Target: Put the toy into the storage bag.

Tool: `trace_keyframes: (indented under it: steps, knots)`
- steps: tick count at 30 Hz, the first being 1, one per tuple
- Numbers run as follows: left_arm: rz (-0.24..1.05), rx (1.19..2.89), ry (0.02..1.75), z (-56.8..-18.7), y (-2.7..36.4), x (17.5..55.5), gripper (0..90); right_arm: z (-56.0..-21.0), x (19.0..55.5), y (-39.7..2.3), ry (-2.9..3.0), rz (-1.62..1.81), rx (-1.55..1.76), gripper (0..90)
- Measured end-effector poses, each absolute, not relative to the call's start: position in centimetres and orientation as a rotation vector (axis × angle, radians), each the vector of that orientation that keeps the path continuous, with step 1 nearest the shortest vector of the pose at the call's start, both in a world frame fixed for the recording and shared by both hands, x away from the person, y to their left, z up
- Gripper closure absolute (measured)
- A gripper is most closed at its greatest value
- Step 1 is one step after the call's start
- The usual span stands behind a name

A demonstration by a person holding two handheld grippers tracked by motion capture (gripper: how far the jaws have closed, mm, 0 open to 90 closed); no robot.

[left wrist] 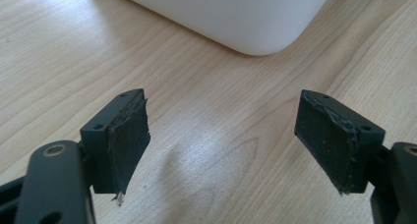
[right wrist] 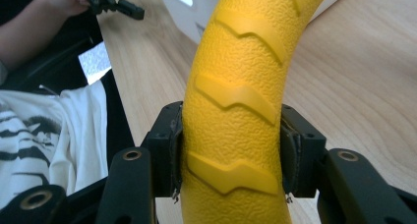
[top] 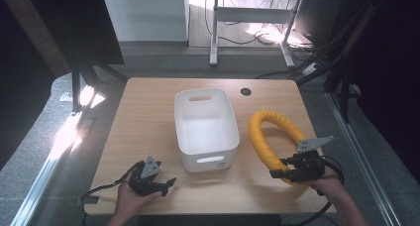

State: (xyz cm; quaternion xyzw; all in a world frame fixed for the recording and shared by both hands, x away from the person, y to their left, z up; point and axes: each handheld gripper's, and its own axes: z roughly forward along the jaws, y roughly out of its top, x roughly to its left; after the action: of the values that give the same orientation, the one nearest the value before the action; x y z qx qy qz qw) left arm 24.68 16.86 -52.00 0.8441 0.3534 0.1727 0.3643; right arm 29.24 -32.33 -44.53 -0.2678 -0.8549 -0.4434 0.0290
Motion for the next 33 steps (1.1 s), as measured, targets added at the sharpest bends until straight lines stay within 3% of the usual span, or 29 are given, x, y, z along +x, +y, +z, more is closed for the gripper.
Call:
trace_keyframes:
  steps: [33]
  knots:
    - [0.442, 2.174, 0.913, -52.2, 16.7, 24.7, 20.8, -43.0, 29.5, -34.4, -2.418, -1.807, -0.928, 50.9]
